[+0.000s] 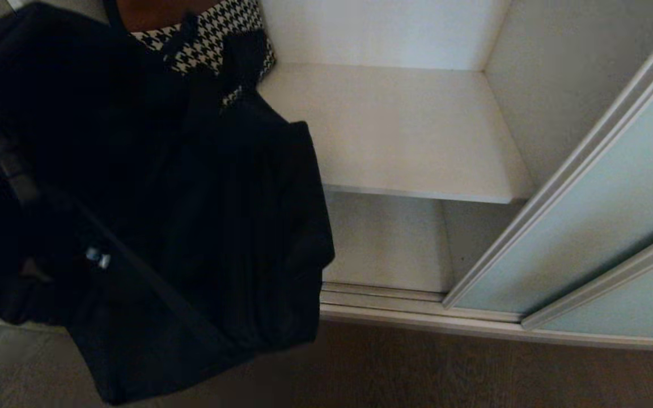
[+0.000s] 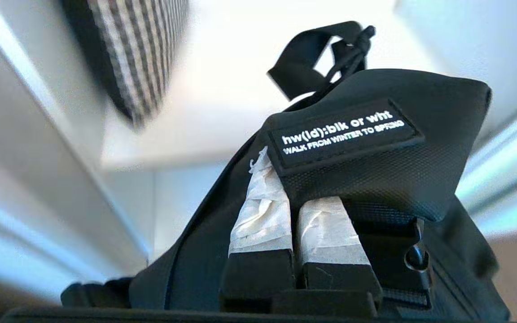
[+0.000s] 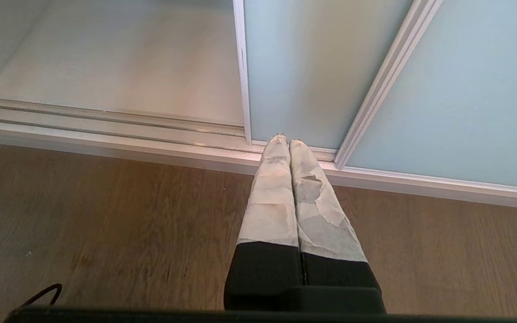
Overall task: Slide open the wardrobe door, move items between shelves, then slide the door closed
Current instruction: Place the basket on the higher shelf
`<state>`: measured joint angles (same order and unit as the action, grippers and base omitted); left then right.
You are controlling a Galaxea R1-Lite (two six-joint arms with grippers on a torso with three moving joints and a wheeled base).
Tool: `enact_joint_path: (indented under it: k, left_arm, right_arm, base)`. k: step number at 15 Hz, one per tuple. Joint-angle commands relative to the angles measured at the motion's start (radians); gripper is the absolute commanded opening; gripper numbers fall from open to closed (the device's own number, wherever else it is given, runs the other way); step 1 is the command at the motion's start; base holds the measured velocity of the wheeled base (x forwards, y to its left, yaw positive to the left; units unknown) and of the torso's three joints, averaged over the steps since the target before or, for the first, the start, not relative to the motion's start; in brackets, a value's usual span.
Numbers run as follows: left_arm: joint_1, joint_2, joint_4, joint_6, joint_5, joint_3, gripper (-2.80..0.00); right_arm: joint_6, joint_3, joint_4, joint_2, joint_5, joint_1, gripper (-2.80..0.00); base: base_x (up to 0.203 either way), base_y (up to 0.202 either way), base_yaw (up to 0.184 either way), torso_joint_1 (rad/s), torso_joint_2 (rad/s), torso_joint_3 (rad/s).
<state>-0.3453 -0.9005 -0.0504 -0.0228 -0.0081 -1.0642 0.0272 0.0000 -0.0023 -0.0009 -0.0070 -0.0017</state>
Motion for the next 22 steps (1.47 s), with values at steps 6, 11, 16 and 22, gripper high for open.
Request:
enact_joint_path:
  k: [6,11,16,22]
  left_arm:
    - [-0.045,-0.238,-0.006,-0.065,-0.012,-0.311,-2.80]
    - [-0.127,-0.488,-0.048,-0.065,0.012,-0.587,-2.80]
    - [-0.166,-0.794,-0.229,-0.068,0.112,-0.874,-2.80]
    - [-0.168,-1.009,-0.644,-0.075,0.210,-0.876,-2.80]
  right_arm:
    - [0.000,0.002,-0.001,0.001,-0.001,0.000,-2.80]
    - [0.000,0.002,-0.001,0.001,-0.001,0.000,-2.80]
    - [0.000,0.002,-0.001,0.001,-0.001,0.000,-2.80]
    - [-0.001,0.002,-0.001,0.001,0.001,0.000,-2.80]
  base:
    - [0.000,0.000,0.000,0.000,0.00,0.000]
    - [0.000,0.000,0.000,0.000,0.00,0.000]
    - [0.000,0.000,0.000,0.000,0.00,0.000]
    - [0.000,0.000,0.000,0.000,0.00,0.000]
